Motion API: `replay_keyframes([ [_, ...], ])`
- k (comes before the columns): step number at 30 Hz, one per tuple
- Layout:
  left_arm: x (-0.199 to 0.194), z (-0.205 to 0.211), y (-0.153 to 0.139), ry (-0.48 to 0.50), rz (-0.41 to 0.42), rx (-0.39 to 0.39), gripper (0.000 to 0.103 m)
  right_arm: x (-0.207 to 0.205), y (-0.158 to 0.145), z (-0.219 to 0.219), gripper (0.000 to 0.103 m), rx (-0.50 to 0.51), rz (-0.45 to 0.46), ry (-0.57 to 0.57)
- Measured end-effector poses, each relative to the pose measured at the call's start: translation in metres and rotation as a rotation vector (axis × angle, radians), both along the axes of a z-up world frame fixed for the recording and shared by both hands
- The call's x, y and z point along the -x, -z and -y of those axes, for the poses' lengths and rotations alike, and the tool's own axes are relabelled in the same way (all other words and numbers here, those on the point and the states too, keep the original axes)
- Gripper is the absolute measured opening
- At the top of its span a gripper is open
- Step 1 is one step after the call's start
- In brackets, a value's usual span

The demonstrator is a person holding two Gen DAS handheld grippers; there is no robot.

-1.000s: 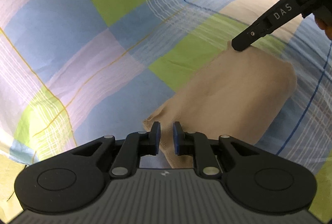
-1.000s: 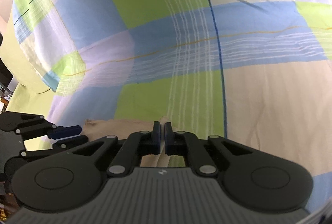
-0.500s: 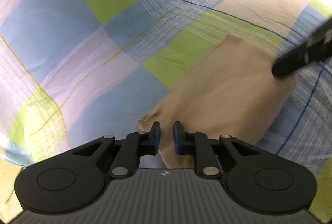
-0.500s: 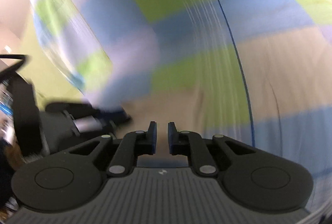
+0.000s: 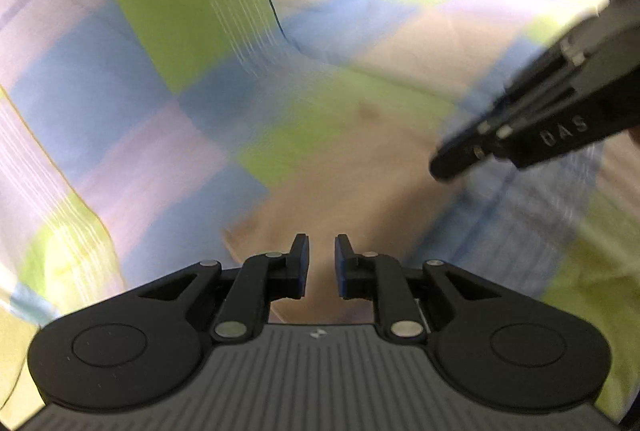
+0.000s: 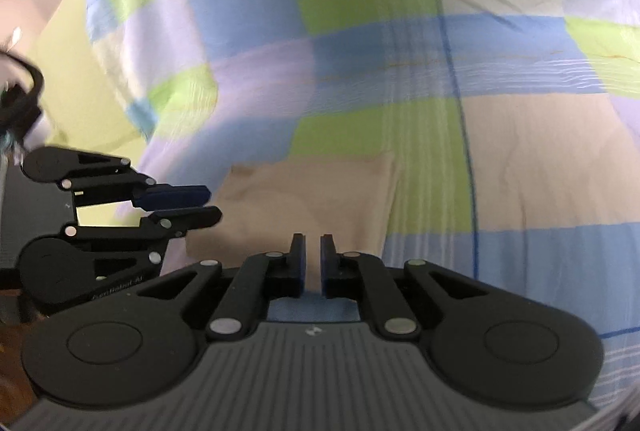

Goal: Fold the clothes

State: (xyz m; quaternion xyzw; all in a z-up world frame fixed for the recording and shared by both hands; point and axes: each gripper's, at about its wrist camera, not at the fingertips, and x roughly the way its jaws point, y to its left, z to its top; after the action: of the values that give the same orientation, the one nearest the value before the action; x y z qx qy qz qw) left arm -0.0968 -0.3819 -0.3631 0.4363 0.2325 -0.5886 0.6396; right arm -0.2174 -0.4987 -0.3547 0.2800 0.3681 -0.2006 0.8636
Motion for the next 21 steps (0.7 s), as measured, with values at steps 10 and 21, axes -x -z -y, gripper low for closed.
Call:
replay_keyframes([
  [10,-0.006,-0.011,-0.013,-0.039,0.013,0.067,0.02,0.0,-0.007,-0.003,0.005,0.054,0.0,-0.016],
  [21,-0.02,-0.019,0.008,-0.034,0.078,0.011,0.023,-0.021,0.016,0.011,0.005,0.137,-0.101,-0.064],
])
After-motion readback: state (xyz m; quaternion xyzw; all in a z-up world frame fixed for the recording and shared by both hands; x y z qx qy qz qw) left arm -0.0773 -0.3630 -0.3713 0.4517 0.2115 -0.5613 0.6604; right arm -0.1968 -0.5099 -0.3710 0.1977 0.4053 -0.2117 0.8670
